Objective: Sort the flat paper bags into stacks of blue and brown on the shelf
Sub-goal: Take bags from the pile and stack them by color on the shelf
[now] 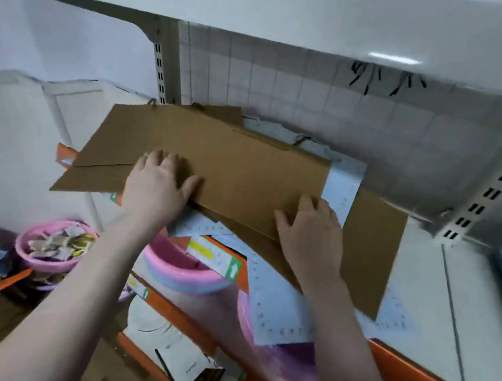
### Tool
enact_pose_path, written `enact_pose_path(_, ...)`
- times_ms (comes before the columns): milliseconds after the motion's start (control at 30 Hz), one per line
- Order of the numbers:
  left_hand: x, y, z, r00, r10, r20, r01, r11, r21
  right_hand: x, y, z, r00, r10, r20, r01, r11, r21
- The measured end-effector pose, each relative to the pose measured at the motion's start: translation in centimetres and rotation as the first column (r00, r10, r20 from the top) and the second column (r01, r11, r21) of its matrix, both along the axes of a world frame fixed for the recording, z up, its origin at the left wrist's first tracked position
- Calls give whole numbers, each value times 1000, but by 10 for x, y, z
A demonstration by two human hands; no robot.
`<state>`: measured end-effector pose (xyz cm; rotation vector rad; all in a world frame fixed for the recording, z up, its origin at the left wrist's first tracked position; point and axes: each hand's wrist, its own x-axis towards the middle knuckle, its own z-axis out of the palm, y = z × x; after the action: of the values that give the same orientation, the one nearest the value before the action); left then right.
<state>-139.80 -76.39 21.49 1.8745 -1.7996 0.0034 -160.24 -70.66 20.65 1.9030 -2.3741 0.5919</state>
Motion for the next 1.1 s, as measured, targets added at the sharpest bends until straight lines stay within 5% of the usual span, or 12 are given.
enact_pose_path(267, 11, -51, 2, 990, -86, 113, 75, 992, 102, 24, -10, -7, 985, -167, 48, 166, 986, 15)
enact_pose_path(500, 21, -75, 6, 998, -48, 38, 41, 983, 181, 27, -10, -10, 956, -291, 22, 291, 957, 22)
enact_pose_path(667, 27, -76, 4, 994, -102, 42, 97, 990, 106, 27, -12, -13, 959, -279, 50, 278, 960, 19)
enact_pose_path(900, 36, -76, 8, 935, -110, -338, 113, 994, -10, 22, -12, -7, 943, -287, 170, 296, 955, -29)
enact_pose_path(1100, 44, -60, 11, 746, -207, -633, 184, 978, -102, 12, -14, 2, 884, -370, 288, 393, 919, -27)
